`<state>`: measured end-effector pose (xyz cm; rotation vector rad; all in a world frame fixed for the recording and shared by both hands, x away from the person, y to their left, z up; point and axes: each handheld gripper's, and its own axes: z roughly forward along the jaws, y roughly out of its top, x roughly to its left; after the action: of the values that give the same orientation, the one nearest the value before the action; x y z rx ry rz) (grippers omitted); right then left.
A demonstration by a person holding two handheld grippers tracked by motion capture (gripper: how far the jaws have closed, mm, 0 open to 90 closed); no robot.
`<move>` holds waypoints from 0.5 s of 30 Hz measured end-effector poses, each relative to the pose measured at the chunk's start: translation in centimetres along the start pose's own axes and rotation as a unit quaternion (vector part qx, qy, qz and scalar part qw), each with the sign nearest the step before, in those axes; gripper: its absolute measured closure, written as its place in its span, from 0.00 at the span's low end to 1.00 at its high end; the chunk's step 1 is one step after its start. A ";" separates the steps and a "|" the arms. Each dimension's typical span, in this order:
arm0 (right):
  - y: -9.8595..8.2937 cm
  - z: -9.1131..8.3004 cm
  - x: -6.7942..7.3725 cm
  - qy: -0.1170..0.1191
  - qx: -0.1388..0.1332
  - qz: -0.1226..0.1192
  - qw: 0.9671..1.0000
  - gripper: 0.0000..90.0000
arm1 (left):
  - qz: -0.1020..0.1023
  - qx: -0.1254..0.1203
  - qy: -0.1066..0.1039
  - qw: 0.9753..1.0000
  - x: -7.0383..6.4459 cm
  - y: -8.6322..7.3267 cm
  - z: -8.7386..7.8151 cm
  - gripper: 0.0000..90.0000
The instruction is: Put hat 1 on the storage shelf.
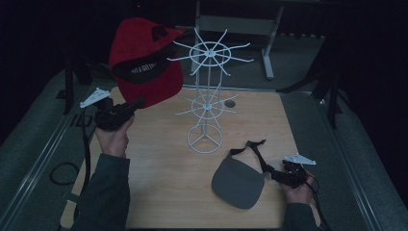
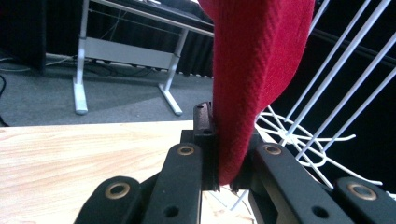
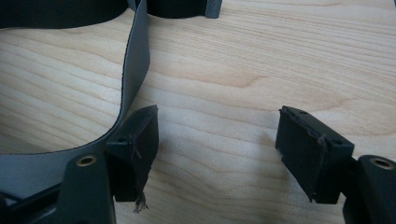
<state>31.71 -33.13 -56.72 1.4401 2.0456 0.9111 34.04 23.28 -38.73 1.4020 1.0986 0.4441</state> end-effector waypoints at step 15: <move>0.0 0.0 0.0 0.000 0.000 0.000 1.000 0.33 | 0.062 0.042 0.032 0.997 -0.8 -1.2 1.4 0.95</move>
<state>31.71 -33.14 -56.73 1.4389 2.0457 0.9108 34.38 21.60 -39.87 1.5447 1.0967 0.5402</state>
